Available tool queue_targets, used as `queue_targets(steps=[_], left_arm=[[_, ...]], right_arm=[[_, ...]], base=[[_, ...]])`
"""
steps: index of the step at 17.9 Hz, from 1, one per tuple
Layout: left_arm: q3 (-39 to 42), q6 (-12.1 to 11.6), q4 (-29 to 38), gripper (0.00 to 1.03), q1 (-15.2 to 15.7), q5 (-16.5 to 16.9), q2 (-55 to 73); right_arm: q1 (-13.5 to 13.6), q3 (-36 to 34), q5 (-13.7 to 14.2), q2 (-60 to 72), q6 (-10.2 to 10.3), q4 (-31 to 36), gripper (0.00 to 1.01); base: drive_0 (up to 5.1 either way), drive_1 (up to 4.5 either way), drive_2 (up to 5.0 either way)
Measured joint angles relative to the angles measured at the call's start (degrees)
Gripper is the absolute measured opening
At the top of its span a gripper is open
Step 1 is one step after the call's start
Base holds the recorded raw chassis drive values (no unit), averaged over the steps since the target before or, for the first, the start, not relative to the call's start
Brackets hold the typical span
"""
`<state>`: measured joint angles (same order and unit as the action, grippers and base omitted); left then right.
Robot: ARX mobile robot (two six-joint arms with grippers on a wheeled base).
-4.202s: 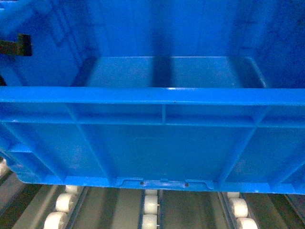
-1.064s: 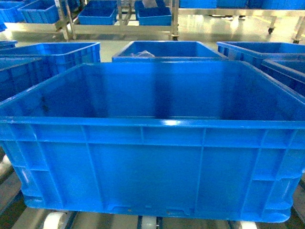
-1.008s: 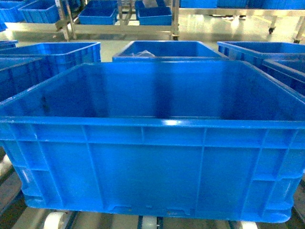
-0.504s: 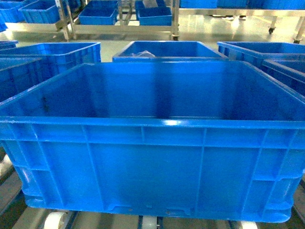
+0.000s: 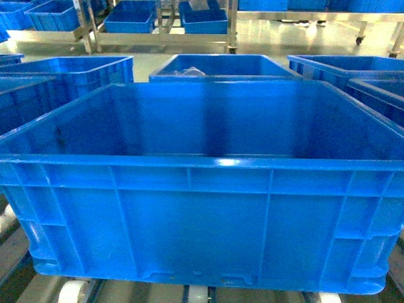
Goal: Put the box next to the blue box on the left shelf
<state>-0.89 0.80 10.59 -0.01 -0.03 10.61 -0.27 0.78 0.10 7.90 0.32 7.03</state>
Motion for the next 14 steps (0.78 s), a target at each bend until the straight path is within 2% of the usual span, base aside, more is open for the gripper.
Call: queue_targets(steps=[1,2,3,4,6,14], left_arm=[[0.0,0.0,-1.3,0.02,0.0,-0.2,-1.0],[0.0,0.0,-8.6,0.02,0.0,0.0,-5.8],[0.0,0.0,-11.4,0.02,0.0,0.0,-9.5],[-0.2,-0.1,-9.6,0.02,0.0,0.0,-10.0],[0.0,-0.2,-11.4,0.02,0.0,0.0,-10.0],[0.0,-0.2,-10.6,0.04,0.0,0.0,-10.0]], right_arm=[[0.0,0.0,-0.1,-6.0,0.0,-7.6,0.02],[0.0,0.2,-0.2,-7.6,0.0,-6.1,0.02],[0.0,0.0,-0.1,-7.6,0.0,-7.5,0.02],[0.0,0.0,-0.1,-7.6,0.0,-7.6,0.02],[0.1,0.0,-0.1,-7.6,0.0,-7.2,0.02],[0.3,0.0,-0.2,-7.6,-0.1,-7.3,0.02]], base=[[0.0,0.0,0.0],[0.0,0.0,0.0],[0.0,0.0,0.0],[0.0,0.0,0.0],[0.0,0.0,0.0],[0.0,0.0,0.0]])
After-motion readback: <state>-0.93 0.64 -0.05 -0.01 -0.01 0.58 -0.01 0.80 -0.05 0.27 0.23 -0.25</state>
